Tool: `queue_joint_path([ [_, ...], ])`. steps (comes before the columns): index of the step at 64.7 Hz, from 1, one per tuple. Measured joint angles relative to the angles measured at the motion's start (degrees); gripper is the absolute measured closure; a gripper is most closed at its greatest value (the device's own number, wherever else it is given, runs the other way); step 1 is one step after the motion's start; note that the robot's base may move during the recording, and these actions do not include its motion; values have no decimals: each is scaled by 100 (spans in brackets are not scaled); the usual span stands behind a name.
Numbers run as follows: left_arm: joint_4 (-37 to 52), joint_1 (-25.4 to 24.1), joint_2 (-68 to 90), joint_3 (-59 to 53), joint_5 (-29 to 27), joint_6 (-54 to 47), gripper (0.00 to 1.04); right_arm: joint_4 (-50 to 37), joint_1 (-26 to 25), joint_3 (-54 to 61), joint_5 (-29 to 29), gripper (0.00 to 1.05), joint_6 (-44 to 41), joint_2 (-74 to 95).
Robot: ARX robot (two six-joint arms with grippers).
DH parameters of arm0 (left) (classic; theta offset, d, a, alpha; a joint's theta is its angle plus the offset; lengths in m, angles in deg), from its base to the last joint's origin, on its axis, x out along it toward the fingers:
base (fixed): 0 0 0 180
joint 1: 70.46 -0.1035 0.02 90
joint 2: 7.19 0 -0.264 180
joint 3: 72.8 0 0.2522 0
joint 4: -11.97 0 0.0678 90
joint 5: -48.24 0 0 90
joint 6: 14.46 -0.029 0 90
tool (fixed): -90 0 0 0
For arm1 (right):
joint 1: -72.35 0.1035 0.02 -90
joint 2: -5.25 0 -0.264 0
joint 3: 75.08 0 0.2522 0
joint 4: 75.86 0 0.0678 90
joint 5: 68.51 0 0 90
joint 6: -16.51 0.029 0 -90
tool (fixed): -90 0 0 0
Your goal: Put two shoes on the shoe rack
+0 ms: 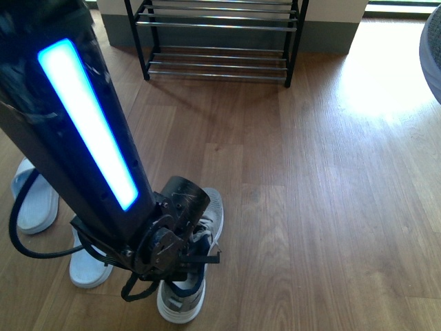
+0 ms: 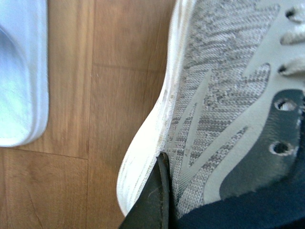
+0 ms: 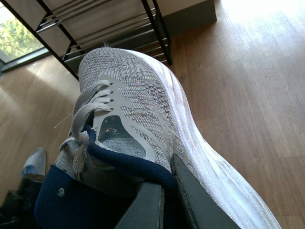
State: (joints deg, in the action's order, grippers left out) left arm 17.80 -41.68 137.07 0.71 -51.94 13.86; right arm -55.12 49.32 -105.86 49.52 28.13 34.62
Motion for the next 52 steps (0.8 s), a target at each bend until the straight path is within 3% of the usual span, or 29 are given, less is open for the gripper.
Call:
queue_joint_path([
  [12, 452, -138, -2852, -1681, -656, -153, 103, 0, 0, 0, 2, 103, 0, 0],
  [20, -337, -85, -5128, -2601, -1425, -280, 103, 0, 0, 0, 2, 103, 0, 0],
  [32, -1493, 179, -7552, -2994, -2142, -603, 103, 0, 0, 0, 2, 103, 0, 0],
  [40, -2197, 286, -8684, -3121, -2697, -841, 103, 0, 0, 0, 0, 103, 0, 0],
  [52, -2258, 289, -8898, -3187, -2789, -922, 103, 0, 0, 0, 4, 103, 0, 0],
])
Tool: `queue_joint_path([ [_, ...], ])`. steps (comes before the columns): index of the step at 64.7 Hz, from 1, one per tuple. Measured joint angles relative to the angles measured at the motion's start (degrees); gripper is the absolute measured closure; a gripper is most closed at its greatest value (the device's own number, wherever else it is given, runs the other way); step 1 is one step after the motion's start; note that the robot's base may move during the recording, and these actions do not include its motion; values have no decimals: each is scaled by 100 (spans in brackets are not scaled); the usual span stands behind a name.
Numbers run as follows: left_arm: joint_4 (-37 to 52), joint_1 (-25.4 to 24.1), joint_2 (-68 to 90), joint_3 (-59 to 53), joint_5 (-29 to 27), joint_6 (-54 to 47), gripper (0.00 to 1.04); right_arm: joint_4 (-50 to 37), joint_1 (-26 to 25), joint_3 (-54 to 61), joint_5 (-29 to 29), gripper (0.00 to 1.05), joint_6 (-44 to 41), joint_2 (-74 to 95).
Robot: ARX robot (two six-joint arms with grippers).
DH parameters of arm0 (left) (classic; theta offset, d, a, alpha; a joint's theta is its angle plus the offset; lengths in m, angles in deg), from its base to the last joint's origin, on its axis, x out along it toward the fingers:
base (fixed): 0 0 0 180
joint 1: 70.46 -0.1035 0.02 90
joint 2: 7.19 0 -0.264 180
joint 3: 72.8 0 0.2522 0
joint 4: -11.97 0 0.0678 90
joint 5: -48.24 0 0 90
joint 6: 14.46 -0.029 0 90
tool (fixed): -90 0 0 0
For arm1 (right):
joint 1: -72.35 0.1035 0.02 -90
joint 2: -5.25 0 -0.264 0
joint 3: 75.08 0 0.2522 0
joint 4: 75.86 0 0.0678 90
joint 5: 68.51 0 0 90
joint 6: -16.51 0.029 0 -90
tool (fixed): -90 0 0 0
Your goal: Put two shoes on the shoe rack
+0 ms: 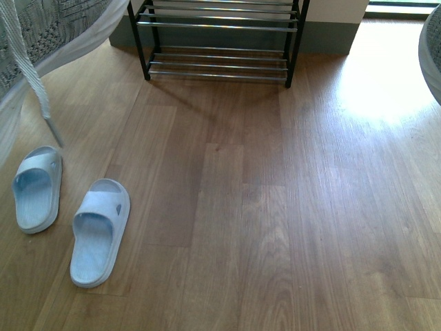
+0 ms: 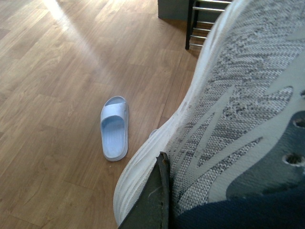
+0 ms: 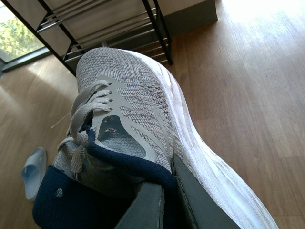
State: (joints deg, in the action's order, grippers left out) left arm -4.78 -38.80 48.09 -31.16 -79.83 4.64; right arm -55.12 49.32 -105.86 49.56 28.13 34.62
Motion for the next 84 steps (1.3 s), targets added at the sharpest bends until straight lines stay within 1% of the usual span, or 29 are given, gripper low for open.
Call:
queue_joint_path([
  [84, -4, 22, 0, -7, 55, -72, 103, 0, 0, 2, -13, 103, 9, -9],
])
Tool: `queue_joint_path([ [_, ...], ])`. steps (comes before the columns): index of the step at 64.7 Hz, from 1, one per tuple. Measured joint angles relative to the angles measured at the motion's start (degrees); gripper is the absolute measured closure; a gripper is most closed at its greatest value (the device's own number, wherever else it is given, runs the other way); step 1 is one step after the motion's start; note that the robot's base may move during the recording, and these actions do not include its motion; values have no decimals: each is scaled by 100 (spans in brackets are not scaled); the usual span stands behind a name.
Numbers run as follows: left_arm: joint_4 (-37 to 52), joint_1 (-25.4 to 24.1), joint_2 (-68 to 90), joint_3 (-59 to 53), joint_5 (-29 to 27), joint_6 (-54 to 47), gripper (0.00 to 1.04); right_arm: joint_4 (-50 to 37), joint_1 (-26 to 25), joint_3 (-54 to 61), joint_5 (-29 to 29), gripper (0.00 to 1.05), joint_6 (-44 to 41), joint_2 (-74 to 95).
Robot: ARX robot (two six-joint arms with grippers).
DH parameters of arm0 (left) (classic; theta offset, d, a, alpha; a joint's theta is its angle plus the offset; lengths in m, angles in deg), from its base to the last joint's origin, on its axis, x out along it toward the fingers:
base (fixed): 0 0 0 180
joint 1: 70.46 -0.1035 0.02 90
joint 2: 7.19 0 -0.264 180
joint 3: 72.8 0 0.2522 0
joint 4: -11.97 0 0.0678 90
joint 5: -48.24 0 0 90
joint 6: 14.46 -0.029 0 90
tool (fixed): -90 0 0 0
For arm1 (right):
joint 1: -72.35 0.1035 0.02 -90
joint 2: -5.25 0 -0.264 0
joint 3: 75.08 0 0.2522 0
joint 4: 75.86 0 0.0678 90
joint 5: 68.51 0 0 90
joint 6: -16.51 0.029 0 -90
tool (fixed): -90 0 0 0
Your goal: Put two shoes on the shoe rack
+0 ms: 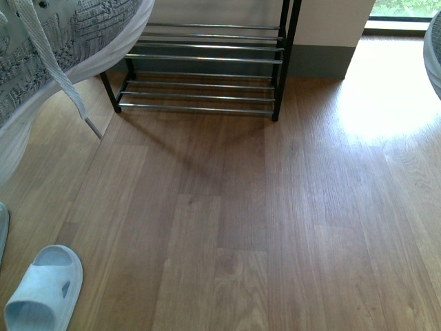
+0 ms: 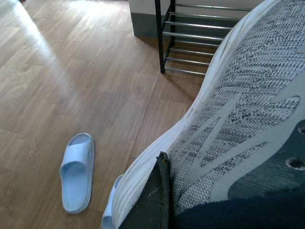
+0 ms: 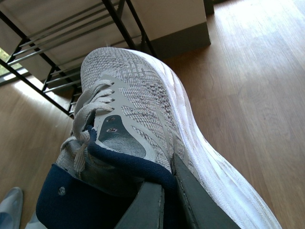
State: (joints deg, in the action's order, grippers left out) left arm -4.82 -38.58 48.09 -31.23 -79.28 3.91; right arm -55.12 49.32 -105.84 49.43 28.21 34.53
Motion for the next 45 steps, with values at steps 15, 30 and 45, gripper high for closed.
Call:
queue_joint_path([
  [15, 0, 0, -2, 0, -17, 0, 103, 0, 0, 0, 11, 103, 4, 0],
  [30, 0, -22, 0, 0, -24, 4, 103, 0, 4, 0, 42, 103, 11, 0],
  [45, 0, -11, 0, 0, -7, -13, 103, 0, 2, 0, -9, 103, 13, 0],
])
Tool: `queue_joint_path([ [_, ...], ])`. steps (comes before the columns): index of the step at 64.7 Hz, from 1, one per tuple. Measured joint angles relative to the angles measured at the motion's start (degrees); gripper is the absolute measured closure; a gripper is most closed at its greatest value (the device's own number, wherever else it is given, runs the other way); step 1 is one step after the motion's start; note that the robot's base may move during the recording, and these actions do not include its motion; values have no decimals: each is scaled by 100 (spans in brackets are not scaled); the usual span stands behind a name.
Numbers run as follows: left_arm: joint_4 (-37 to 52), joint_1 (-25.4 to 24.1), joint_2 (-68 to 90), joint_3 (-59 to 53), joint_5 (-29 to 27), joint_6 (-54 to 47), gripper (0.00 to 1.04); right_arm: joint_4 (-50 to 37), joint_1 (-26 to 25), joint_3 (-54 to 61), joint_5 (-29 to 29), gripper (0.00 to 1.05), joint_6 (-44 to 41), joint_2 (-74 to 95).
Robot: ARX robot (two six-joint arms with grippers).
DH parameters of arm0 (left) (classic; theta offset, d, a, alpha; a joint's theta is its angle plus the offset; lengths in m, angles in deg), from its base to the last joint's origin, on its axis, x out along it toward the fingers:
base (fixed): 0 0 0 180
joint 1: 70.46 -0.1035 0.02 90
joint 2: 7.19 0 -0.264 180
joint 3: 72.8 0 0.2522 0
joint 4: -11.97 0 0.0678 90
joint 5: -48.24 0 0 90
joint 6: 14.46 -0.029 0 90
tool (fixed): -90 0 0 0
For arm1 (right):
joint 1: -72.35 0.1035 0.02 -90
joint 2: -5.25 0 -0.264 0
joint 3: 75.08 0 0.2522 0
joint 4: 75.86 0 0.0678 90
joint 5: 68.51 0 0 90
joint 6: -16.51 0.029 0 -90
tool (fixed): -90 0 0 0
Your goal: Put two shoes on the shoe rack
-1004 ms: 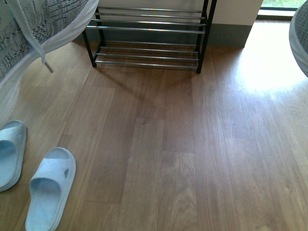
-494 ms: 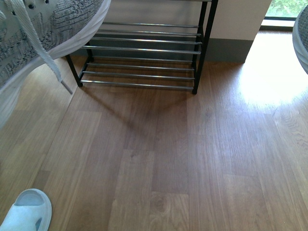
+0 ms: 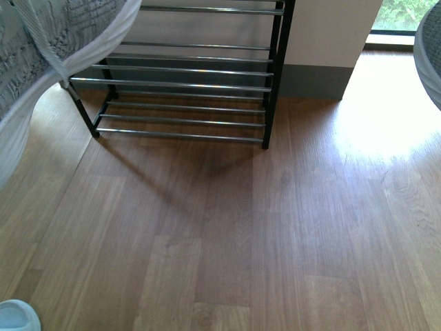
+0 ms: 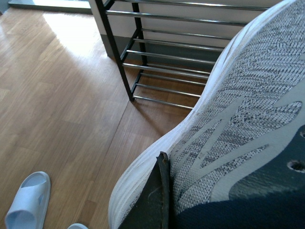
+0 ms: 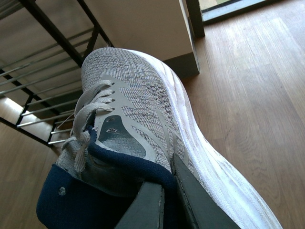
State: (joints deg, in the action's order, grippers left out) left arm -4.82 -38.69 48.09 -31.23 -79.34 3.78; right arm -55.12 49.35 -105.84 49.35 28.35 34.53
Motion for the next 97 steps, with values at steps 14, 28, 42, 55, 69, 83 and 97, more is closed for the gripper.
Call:
queue_joint_path([
  [14, 0, 20, 20, 0, 26, 0, 103, 0, -9, 0, -55, 103, 0, 2],
  [28, 0, 22, 20, 0, 7, 2, 103, 0, -13, 0, 2, 103, 2, 2],
  [42, 0, 7, 15, 0, -15, 0, 103, 0, -15, 0, 26, 103, 0, 2],
  [55, 0, -20, 13, 0, -48, 7, 103, 0, 0, 0, 85, 103, 13, -4],
  [69, 0, -2, 13, 0, 9, -7, 103, 0, -2, -2, -31, 103, 13, -2],
  [83, 0, -2, 11, 0, -11, -2, 103, 0, 2, 0, 26, 103, 17, -2],
  [97, 0, 0, 13, -2, 9, -4, 103, 2, -2, 7, 0, 103, 17, 0],
])
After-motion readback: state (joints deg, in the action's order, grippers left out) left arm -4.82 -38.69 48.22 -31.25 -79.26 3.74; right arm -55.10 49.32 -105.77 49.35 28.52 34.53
